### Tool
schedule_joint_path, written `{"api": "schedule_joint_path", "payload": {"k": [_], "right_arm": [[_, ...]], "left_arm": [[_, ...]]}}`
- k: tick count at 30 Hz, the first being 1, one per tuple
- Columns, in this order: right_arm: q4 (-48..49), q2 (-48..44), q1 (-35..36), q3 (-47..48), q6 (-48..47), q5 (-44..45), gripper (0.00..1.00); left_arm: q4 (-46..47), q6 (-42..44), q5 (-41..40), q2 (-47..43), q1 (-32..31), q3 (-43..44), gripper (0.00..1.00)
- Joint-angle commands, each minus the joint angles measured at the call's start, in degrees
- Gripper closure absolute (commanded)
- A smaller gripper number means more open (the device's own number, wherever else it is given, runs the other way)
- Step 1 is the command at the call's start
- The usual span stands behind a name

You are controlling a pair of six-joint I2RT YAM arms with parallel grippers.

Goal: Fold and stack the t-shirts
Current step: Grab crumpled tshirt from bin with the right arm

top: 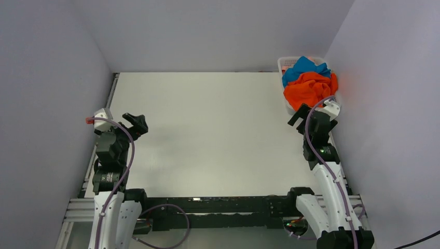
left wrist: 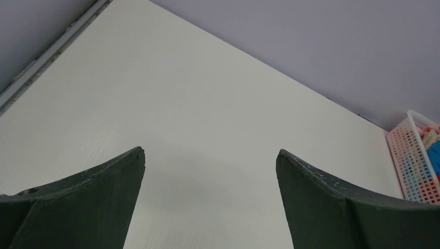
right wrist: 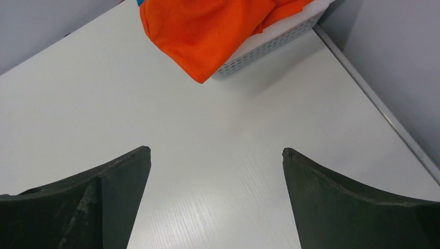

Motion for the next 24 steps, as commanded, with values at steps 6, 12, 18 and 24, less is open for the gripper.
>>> {"api": "schedule_joint_path", "payload": {"k": [6, 12, 18, 24], "right_arm": [[8.12, 10.86, -0.40, 10.59, -6.49, 0.79, 0.00], [7.89, 29.24, -4.17, 23.70, -10.46, -4.16, 0.00], [5.04, 47.56, -7.11, 36.55, -12.68, -5.76, 0.06], [3.08, 56.11, -7.70, 42.59, -11.49, -5.09, 0.66]], "left_arm": [[2.83, 0.13, 0.76, 1.75, 0.00, 0.09, 0.01], [3.36, 0.99, -0.10, 3.06, 0.00, -0.31, 0.01], [3.09, 1.66, -1.49, 4.70, 0.02, -0.11, 0.01], [3.08, 2.06, -4.42, 4.98, 0.02, -0.13, 0.01]]}}
